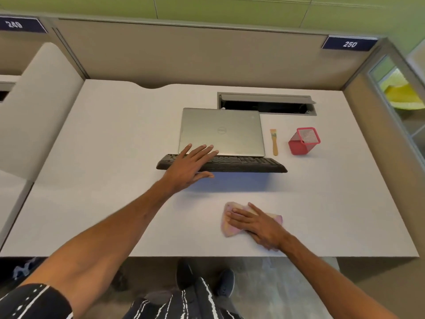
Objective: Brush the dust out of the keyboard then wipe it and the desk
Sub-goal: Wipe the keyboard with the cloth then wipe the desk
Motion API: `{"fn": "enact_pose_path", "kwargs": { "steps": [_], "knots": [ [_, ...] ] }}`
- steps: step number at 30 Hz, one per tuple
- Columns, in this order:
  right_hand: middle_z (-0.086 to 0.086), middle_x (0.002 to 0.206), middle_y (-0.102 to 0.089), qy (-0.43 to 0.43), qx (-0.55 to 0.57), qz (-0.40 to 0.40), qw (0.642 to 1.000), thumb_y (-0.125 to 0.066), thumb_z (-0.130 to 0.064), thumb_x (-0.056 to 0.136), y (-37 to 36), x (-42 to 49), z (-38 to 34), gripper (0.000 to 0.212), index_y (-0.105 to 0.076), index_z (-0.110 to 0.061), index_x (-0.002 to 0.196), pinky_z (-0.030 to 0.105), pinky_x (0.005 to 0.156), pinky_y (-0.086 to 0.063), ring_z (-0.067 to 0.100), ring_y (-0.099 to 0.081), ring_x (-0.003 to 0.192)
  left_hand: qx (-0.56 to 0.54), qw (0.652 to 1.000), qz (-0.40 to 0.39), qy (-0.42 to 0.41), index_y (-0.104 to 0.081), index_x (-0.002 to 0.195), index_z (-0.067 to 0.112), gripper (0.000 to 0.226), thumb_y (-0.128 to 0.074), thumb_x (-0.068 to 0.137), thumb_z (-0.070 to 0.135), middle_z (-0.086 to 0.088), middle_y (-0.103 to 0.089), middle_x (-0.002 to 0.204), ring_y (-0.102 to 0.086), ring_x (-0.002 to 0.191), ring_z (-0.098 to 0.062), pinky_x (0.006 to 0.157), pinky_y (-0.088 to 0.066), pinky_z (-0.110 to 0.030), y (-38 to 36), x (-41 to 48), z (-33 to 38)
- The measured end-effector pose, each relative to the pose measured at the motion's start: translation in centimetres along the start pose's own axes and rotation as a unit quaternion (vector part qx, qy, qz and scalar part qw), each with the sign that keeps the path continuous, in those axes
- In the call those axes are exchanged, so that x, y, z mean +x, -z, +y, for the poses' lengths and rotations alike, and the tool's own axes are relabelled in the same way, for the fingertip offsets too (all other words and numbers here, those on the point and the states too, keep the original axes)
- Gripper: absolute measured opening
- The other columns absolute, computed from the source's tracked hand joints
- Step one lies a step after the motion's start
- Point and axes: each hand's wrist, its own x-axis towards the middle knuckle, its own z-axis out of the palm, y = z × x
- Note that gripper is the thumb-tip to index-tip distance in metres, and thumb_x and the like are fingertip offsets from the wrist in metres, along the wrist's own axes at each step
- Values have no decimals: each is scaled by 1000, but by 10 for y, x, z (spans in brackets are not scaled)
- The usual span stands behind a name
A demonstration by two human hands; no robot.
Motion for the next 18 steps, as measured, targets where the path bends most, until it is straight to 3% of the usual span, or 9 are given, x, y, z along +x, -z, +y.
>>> {"fn": "enact_pose_path", "kwargs": {
  "steps": [5, 9, 18],
  "knots": [
    [-19, 173, -9, -131, 63, 49, 988, -39, -15, 111, 2, -65, 34, 61, -23, -41, 164, 63, 126, -10, 7, -7, 160, 24, 999, 15, -19, -19, 176, 31, 68, -32, 116, 62, 7, -20, 183, -20, 168, -18, 137, -13, -51, -9, -10, 11],
    [-21, 170, -19, -228, 172, 106, 952, -39, -17, 113, -2, -113, 55, 53, -33, -41, 161, 60, 128, -12, 6, -16, 158, 43, 998, 38, -32, -30, 174, 28, 61, -39, 118, 51, 4, -27, 181, -28, 166, -21, 136, -19, -51, -15, -15, 23],
    [-17, 165, -36, -290, 251, 257, 887, -46, -10, 100, -44, -112, 16, 59, -48, -30, 155, 58, 128, -16, 10, -28, 156, 73, 995, 23, -69, -23, 175, 29, 60, -30, 118, 47, 3, -24, 181, -32, 165, -23, 134, -23, -58, -37, -32, 33]
  ]
}}
